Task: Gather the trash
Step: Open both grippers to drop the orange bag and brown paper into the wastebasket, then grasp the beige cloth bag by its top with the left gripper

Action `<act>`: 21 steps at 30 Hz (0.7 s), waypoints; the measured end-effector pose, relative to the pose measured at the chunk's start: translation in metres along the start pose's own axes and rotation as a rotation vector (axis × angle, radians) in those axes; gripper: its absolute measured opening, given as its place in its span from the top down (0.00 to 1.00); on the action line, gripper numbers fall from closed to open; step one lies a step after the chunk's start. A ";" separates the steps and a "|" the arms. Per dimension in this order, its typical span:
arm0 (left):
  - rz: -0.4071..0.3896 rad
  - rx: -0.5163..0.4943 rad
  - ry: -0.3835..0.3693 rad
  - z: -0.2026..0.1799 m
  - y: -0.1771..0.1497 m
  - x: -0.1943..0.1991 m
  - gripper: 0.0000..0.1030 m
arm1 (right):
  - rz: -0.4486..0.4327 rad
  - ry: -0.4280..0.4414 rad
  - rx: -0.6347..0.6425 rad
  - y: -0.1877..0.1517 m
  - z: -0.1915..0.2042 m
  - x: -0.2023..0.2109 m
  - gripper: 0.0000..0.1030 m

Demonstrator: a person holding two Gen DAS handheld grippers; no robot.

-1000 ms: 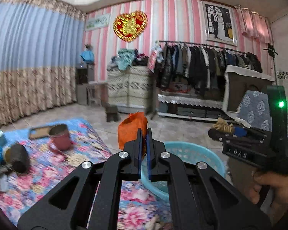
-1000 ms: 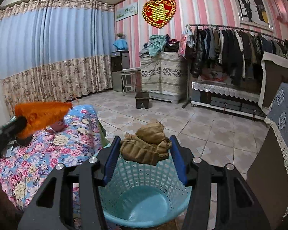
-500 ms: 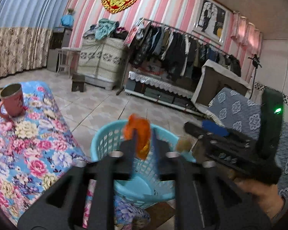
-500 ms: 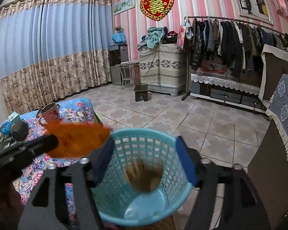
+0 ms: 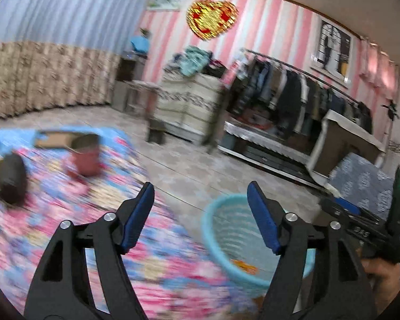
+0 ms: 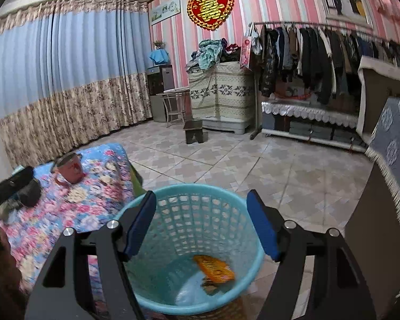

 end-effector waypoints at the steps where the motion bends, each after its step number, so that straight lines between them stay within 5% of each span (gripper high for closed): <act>1: -0.024 -0.010 0.035 0.020 0.007 0.009 0.26 | 0.001 0.016 -0.042 -0.003 0.004 -0.003 0.33; 3: -0.053 -0.027 0.110 0.056 0.013 0.023 0.22 | 0.012 0.047 -0.093 -0.012 0.021 -0.010 0.32; 11: -0.041 -0.046 0.450 0.216 0.009 0.077 0.17 | 0.058 0.309 0.036 -0.031 0.196 -0.045 0.28; 19: 0.074 0.003 0.638 0.327 -0.007 0.091 0.16 | 0.046 0.467 0.103 -0.031 0.326 -0.064 0.23; 21: 0.125 0.034 0.631 0.342 -0.013 0.079 0.16 | 0.061 0.476 0.114 -0.038 0.344 -0.071 0.23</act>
Point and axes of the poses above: each gripper's, at about its wrist camera, not at the fingertips, and x roughly against the way its jaws point, z to its left, y to its top, the point moved 9 cm from there along -x, roughly the way its jaws point, and after that the axes turned 11 degrees about y, right-handed, at the moved point
